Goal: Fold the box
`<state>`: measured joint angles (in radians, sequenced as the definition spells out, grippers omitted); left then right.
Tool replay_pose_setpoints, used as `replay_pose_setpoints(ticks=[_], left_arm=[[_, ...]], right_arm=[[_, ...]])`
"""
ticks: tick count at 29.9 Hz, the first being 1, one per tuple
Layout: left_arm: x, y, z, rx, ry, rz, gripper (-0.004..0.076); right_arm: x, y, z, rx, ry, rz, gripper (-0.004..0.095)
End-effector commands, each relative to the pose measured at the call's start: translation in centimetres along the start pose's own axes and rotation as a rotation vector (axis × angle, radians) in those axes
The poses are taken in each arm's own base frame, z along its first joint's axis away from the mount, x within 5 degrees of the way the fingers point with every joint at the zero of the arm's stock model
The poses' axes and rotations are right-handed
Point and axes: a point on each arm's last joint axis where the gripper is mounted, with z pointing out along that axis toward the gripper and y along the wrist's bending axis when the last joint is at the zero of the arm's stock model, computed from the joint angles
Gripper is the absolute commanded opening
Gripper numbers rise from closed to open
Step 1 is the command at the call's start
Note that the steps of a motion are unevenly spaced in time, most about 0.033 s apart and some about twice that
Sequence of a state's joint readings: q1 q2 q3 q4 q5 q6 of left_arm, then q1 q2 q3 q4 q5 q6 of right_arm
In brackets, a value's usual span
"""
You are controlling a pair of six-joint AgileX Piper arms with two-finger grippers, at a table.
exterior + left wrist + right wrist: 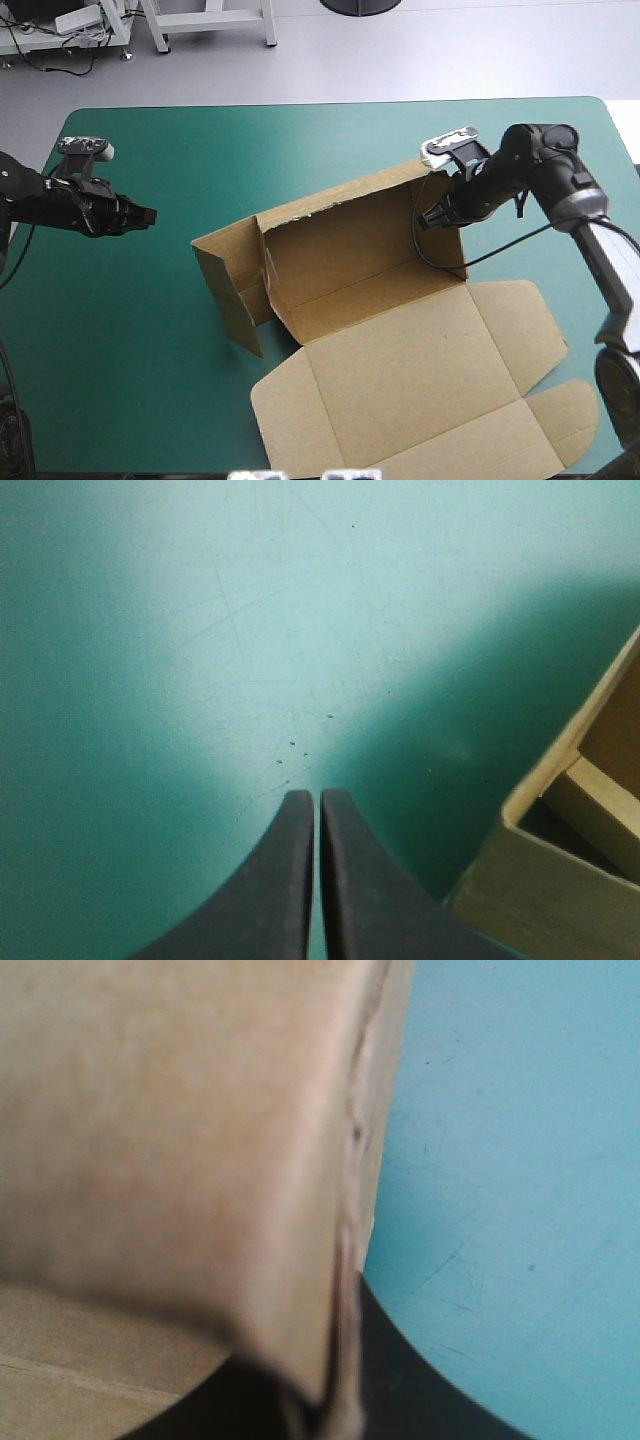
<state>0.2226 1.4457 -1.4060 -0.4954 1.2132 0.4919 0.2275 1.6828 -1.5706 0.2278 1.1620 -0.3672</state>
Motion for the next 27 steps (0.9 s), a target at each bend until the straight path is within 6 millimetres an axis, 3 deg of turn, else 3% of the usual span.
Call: replay_pose_setpoints(ticks=[1, 5, 12, 18, 27], left_arm=[[-0.5, -0.9, -1.6, 0.011, -0.077, 0.013, 0.0018], [-0.6, -0.8, -1.6, 0.01, -0.078, 0.012, 0.0017], [-0.6, -0.8, -1.5, 0.015, -0.077, 0.01, 0.0017], [-0.6, -0.9, -1.5, 0.016, -0.078, 0.009, 0.0016], [-0.6, -0.9, -1.5, 0.016, -0.08, 0.006, 0.0015]], right_arm=[[-0.6, 0.5, 0.0, -0.047, 0.052, 0.013, -0.0009], [-1.4, -0.3, 1.6, -0.029, 0.08, -0.002, -0.0024], [-3.2, -1.4, 2.6, 0.024, 0.067, -0.048, -0.0024], [-5.0, -2.4, 3.6, 0.089, -0.032, -0.108, -0.0024], [-5.8, -3.4, 5.6, 0.143, -0.08, -0.146, -0.0011]])
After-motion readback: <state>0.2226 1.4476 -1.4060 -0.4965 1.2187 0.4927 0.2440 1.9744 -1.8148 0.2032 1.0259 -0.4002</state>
